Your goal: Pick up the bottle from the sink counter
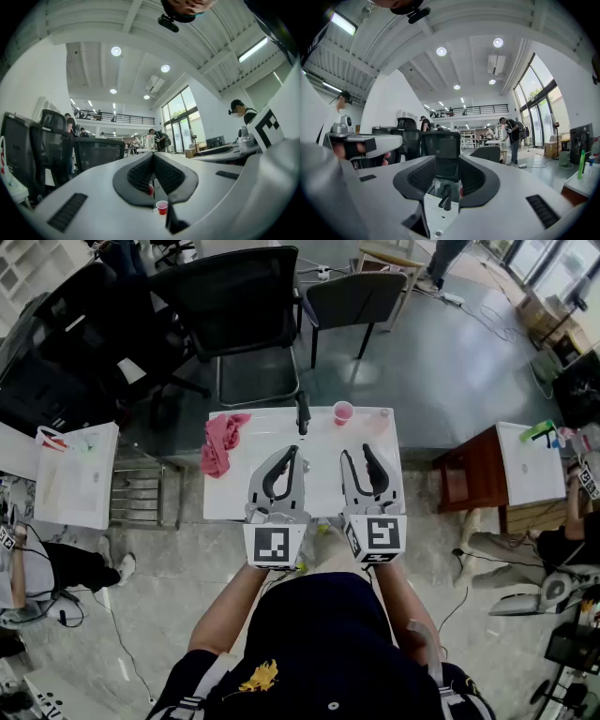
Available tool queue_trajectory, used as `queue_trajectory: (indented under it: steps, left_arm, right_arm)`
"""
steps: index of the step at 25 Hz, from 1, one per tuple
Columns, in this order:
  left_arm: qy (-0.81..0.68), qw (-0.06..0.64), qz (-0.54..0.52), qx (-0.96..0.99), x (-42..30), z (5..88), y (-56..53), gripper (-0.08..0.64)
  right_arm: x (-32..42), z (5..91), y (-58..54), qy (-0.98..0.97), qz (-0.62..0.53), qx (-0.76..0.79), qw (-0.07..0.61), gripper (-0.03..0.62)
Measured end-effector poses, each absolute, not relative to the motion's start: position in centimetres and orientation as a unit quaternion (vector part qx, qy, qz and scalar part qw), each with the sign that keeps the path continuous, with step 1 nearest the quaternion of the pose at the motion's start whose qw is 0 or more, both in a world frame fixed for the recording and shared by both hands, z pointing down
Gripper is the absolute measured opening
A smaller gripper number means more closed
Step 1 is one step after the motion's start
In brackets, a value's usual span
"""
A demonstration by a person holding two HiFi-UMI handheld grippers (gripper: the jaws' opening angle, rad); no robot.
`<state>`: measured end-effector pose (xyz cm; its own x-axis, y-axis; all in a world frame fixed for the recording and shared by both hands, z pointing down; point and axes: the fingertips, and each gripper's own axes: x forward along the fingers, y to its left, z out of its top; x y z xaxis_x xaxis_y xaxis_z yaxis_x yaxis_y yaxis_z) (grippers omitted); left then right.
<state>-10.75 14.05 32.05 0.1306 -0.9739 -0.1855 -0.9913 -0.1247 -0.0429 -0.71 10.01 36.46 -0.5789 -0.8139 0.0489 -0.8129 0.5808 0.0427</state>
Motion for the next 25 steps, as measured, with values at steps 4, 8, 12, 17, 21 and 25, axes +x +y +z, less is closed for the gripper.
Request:
queue_trajectory:
  steps: [4, 8, 12, 17, 21, 25]
  left_arm:
    - [0.651, 0.068, 0.033, -0.755, -9.6, 32.9, 15.2, 0.015]
    - [0.644, 0.060, 0.019, -0.762, -9.0, 33.7, 15.6, 0.015]
    - [0.633, 0.063, 0.003, -0.772, -8.6, 34.1, 15.2, 0.015]
    - [0.621, 0.060, -0.007, -0.781, -8.1, 33.8, 14.3, 0.015]
    - [0.626, 0.046, 0.011, -0.778, -7.8, 32.8, 12.8, 0.015]
    - [0.624, 0.044, 0.012, -0.780, -7.5, 33.2, 11.1, 0.015]
  right_arm:
    - [0.2, 35.6, 11.0, -0.884, -0.017, 0.466, 0.025, 0.173]
    - [0.9, 34.7, 11.5, -0.884, -0.024, 0.467, 0.022, 0.173]
    - [1.8, 33.3, 11.7, -0.876, -0.020, 0.483, -0.009, 0.172]
    - [2.7, 31.8, 11.3, -0.869, -0.026, 0.494, -0.018, 0.163]
    - [3.6, 31.5, 10.3, -0.867, -0.017, 0.498, -0.021, 0.091]
    - [4.2, 33.0, 8.4, -0.861, 0.005, 0.508, -0.002, 0.088]
